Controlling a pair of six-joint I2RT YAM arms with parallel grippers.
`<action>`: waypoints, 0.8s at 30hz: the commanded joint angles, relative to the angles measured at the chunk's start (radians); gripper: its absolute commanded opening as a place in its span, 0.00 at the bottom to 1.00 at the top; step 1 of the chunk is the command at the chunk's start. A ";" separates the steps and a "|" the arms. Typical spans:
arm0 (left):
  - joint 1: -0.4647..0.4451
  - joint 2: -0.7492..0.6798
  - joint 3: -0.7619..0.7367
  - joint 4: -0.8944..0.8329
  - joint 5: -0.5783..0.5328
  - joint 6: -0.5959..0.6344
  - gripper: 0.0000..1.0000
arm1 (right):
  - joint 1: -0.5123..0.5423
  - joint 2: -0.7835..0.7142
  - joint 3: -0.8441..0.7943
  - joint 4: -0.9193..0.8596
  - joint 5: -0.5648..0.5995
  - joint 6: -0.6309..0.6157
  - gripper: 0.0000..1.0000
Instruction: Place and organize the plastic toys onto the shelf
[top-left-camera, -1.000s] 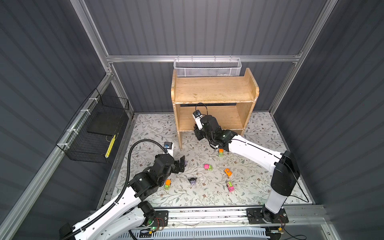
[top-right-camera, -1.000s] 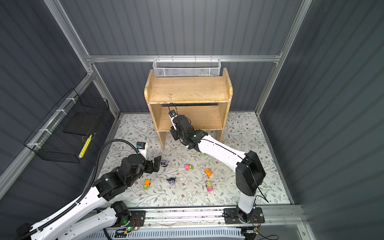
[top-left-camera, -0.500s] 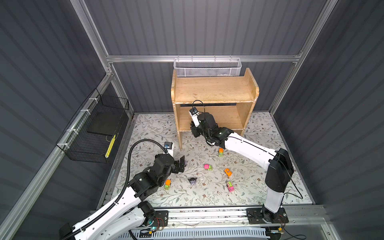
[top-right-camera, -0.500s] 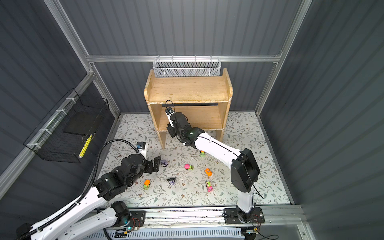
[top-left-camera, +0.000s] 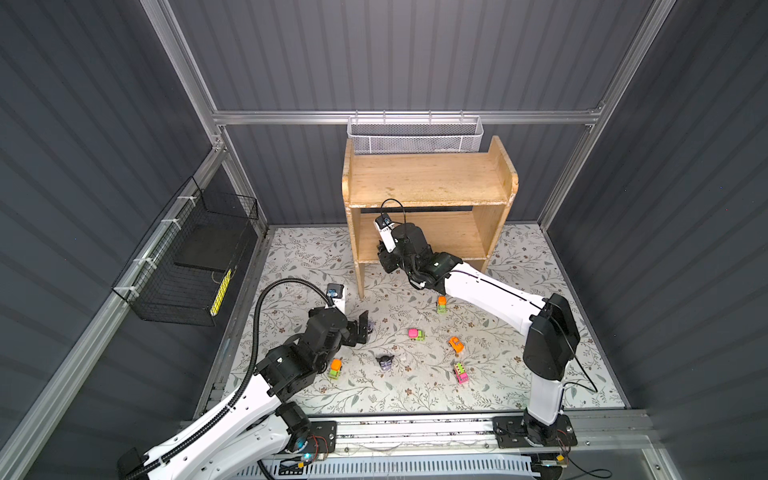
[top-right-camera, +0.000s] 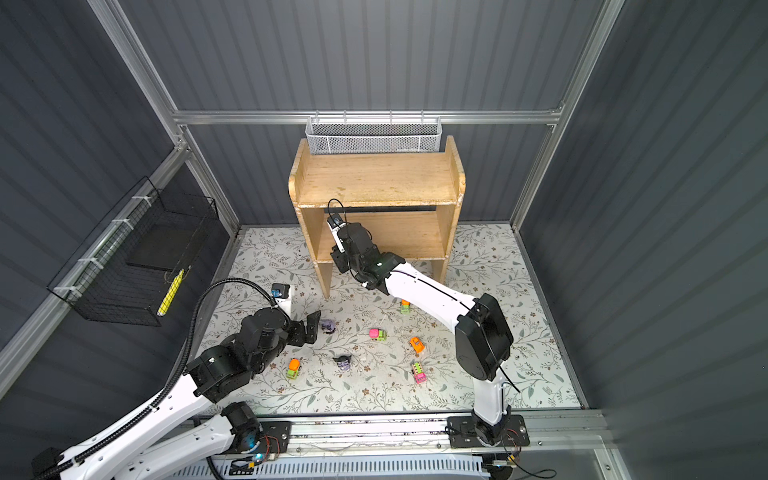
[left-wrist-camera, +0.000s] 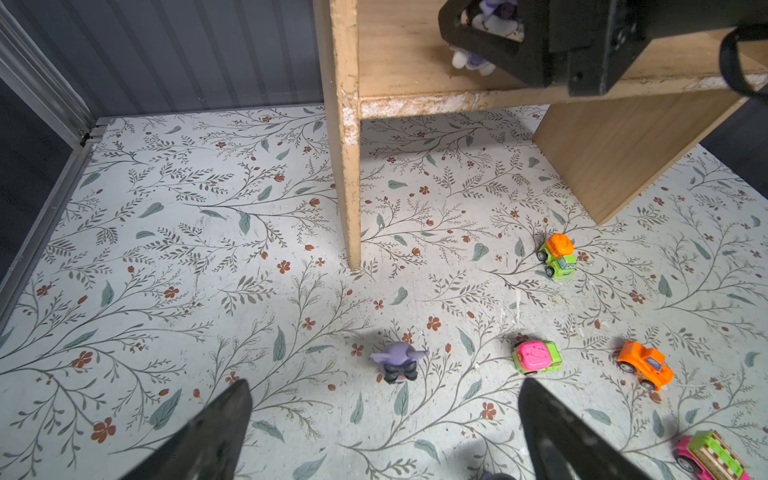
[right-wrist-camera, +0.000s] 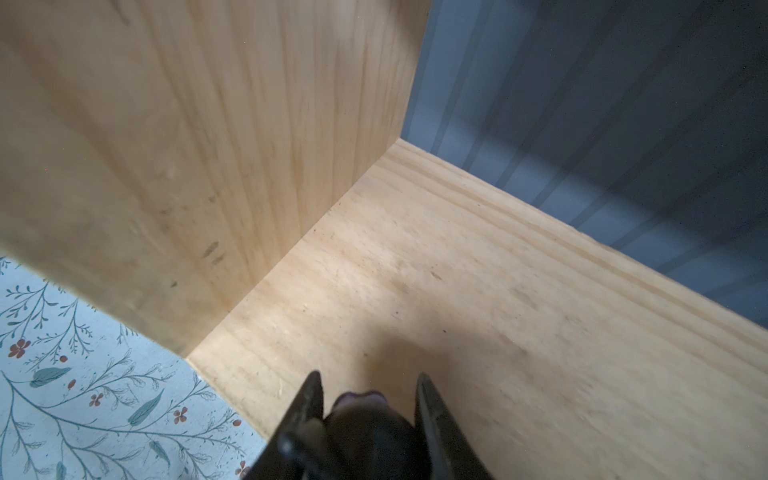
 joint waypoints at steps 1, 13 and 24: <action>-0.001 -0.015 0.023 0.000 -0.018 0.022 1.00 | -0.004 0.026 0.040 0.005 -0.016 -0.005 0.33; -0.001 -0.025 0.018 -0.007 -0.030 0.022 1.00 | -0.004 0.075 0.086 -0.002 -0.032 -0.023 0.33; -0.001 -0.028 0.013 -0.007 -0.038 0.023 1.00 | -0.004 0.107 0.123 -0.009 -0.048 -0.032 0.34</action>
